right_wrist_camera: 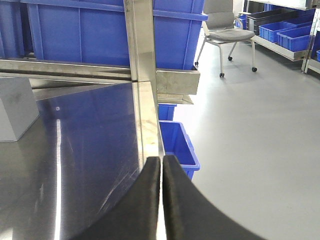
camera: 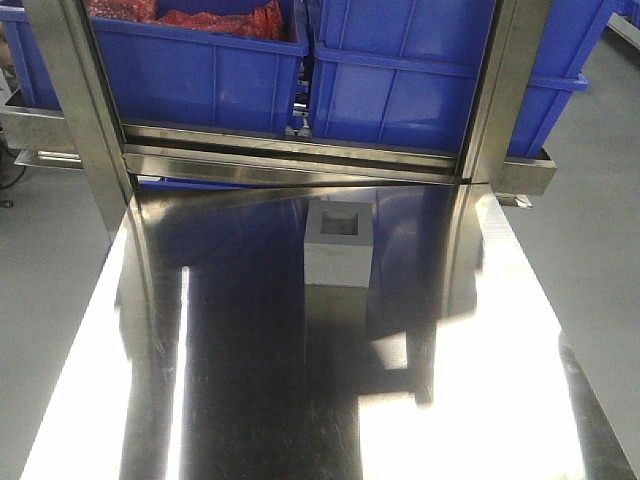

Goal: Sort gray base to blue bin

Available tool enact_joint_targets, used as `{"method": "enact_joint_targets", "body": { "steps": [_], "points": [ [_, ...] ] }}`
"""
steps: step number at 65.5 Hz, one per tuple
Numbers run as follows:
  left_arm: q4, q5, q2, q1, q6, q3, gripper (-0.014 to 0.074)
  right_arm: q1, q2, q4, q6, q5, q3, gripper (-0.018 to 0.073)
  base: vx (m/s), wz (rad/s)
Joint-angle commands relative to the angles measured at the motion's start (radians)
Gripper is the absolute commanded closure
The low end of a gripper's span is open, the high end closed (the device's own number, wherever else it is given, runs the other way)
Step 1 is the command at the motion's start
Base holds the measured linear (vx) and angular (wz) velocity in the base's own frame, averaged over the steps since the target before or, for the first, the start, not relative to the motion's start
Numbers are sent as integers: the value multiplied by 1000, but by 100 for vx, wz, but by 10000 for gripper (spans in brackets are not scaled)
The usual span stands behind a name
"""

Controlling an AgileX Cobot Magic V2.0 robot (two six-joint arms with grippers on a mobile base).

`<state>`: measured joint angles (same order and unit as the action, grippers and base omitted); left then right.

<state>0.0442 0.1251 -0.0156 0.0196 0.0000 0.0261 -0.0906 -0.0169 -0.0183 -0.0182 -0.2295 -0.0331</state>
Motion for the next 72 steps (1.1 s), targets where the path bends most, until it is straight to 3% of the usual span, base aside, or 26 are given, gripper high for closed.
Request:
{"method": "enact_joint_targets", "body": {
  "steps": [1, 9, 18, 35, 52, 60, 72],
  "points": [
    [-1, -93, -9, -6, -9, -21, 603, 1, -2, 6, 6, 82, 3, 564, 0, 0],
    [-1, -141, -9, -6, -9, -41, 603, 1, -2, 6, 6, 82, 3, 564, 0, 0],
    [-1, -102, 26, -6, -9, -152, 603, 1, -2, 6, 6, 82, 3, 564, 0, 0],
    [6, 78, 407, -6, -5, -423, 603, 1, -2, 6, 6, 82, 3, 564, 0, 0],
    [-3, 31, 609, -6, -10, -496, 570, 1, -2, 6, 6, 82, 3, 564, 0, 0],
    [-2, 18, 607, -6, -15, -496, 424, 1, -2, 6, 6, 82, 3, 564, 0, 0],
    [-2, 22, 607, -6, -15, -496, 1, 1, -2, 6, 6, 82, 3, 564, 0, 0]
  ]
}}
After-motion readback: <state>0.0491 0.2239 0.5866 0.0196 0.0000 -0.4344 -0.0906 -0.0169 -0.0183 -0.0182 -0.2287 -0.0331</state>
